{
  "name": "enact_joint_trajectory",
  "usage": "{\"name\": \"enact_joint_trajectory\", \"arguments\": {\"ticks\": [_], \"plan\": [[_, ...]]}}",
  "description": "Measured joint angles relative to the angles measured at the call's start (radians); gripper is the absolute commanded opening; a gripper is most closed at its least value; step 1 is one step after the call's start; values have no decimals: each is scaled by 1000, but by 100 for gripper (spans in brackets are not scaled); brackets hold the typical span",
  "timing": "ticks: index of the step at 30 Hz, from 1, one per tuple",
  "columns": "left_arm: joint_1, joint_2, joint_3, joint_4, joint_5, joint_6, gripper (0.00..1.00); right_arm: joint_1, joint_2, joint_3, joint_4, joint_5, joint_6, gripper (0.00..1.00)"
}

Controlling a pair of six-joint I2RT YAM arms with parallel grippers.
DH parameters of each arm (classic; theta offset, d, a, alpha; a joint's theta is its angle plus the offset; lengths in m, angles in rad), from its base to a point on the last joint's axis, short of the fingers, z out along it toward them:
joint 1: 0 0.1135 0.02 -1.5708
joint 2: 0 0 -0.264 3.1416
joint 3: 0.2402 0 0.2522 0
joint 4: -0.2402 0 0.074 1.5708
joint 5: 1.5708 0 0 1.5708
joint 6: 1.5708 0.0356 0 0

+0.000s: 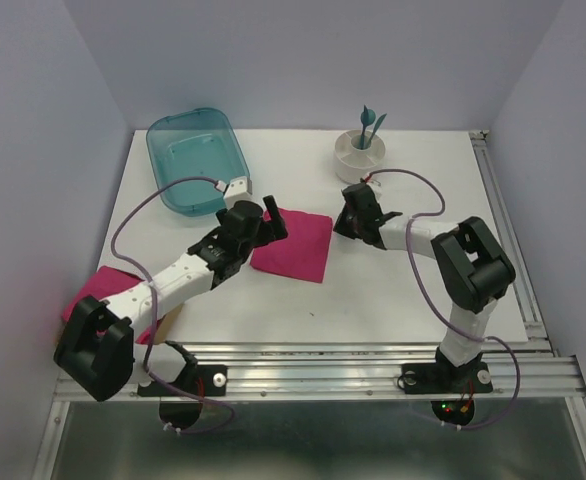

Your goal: Place the utensils on the paper napkin and roll it up

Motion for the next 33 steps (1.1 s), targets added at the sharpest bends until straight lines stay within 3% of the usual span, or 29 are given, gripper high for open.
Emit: {"name": "enact_joint_trajectory", "arguments": {"ticks": [6,13,17,21,33], "plan": [[-6,144,32,85,58,61,99,-21,-84,-53,-12,47,-8,1],[-6,224,84,150,90,82,99,-79,-182,-140,20,-32,-62,11],[-6,217,74,171,99,67,99,-79,-179,-129,61,-143,-106,29],[-6,181,24,185,101,53,99,-77,-119,-83,76,-235,-132,41],[-6,137,-72,200,100,42,98,-77,5,23,78,-276,-153,43]]}}
